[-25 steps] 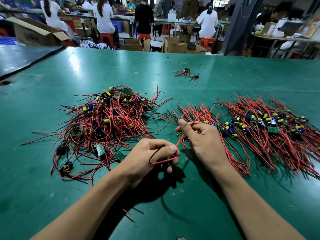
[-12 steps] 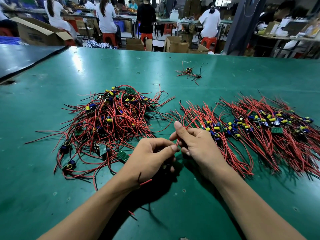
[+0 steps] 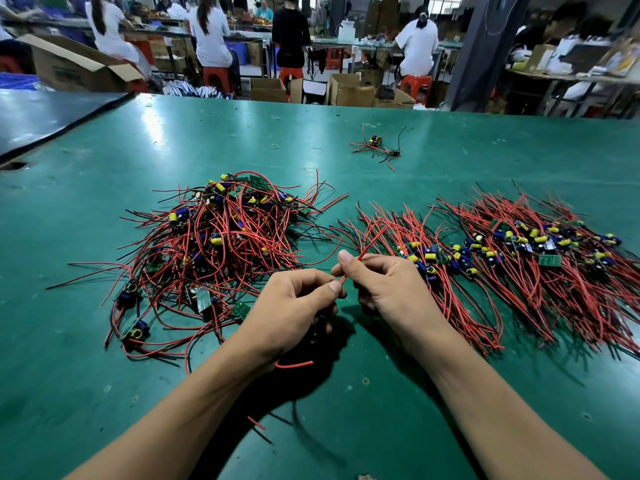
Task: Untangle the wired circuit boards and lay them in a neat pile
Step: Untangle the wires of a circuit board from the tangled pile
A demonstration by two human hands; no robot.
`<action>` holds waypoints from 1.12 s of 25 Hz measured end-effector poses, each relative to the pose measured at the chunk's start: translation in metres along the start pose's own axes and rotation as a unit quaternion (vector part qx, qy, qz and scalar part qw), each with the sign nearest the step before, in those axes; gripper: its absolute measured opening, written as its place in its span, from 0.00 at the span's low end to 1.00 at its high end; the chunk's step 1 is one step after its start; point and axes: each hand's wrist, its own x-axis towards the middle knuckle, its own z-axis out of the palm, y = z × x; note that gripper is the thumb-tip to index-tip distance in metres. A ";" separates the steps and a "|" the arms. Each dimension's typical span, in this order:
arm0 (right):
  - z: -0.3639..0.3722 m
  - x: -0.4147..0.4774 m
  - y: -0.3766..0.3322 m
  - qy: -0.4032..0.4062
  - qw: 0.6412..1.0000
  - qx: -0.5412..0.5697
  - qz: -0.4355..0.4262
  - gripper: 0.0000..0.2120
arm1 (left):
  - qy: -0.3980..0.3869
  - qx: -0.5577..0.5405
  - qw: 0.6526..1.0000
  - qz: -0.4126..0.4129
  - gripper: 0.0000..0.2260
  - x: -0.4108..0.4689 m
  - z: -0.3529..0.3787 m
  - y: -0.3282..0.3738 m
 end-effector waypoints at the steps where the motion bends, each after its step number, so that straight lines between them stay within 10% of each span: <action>1: -0.001 0.001 0.000 0.016 1.000 0.006 0.001 0.18 | -0.006 0.000 1.000 0.000 0.08 0.000 0.000 0.001; 19: -0.004 0.012 -0.010 0.085 0.941 0.287 0.157 0.20 | -0.045 0.040 0.998 0.023 0.08 -0.001 0.003 0.000; 28: -0.008 0.009 -0.001 -0.021 0.980 0.166 0.111 0.18 | -0.021 0.020 1.000 0.005 0.07 -0.002 -0.003 -0.004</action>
